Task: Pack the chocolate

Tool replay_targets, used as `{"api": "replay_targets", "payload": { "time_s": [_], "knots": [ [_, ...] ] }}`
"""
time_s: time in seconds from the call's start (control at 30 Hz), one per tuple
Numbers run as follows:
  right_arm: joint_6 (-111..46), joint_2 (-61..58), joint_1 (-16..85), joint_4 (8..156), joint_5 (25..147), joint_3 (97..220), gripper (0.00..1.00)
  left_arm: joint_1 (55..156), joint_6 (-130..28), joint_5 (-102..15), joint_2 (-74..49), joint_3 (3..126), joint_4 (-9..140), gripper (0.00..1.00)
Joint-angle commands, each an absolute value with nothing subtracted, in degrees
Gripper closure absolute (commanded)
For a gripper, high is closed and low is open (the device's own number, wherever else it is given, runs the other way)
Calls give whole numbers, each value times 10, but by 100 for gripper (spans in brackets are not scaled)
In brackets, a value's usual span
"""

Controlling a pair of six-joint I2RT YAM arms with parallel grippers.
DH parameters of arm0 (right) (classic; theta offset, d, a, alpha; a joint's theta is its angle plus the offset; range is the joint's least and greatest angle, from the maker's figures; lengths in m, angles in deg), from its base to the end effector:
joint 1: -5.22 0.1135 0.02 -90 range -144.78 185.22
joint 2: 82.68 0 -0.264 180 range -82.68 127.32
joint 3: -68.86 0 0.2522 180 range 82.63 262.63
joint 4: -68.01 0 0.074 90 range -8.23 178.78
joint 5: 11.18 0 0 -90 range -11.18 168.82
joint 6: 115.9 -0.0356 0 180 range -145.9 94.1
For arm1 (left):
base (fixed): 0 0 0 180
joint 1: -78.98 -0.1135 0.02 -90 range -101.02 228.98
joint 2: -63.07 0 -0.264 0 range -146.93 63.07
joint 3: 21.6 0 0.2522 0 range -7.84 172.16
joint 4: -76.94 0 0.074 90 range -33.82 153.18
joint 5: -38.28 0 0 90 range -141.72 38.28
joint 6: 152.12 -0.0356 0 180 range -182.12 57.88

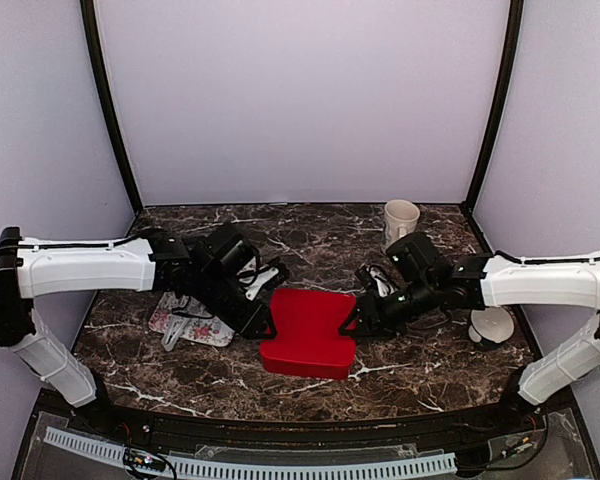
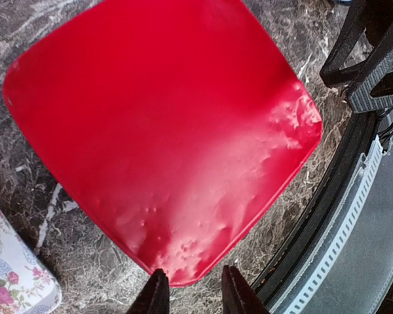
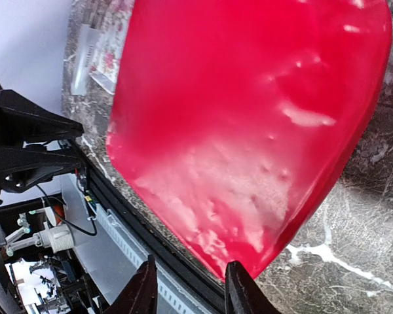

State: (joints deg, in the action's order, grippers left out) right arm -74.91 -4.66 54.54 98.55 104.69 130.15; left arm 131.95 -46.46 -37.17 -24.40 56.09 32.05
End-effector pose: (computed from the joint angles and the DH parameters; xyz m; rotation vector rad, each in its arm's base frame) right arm 0.1699 0.2215 0.2213 -0.2521 2.7231 1.2152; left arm 0.1853 -0.2605 0.2459 0.9569 2.4950 -0.7609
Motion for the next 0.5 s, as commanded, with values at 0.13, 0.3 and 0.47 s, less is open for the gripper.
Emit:
{"api": "replay_targets", "payload": {
  "time_s": [0.13, 0.3, 0.47],
  "knots": [
    [-735, 20, 557, 1001, 1046, 1286, 68, 1328, -457, -374, -321, 551, 321, 73],
    [-706, 14, 530, 1053, 1020, 1351, 68, 1317, -482, -402, -307, 612, 290, 73],
    [-674, 38, 487, 1088, 980, 1420, 69, 1285, -500, -431, -351, 699, 281, 73]
  ]
}}
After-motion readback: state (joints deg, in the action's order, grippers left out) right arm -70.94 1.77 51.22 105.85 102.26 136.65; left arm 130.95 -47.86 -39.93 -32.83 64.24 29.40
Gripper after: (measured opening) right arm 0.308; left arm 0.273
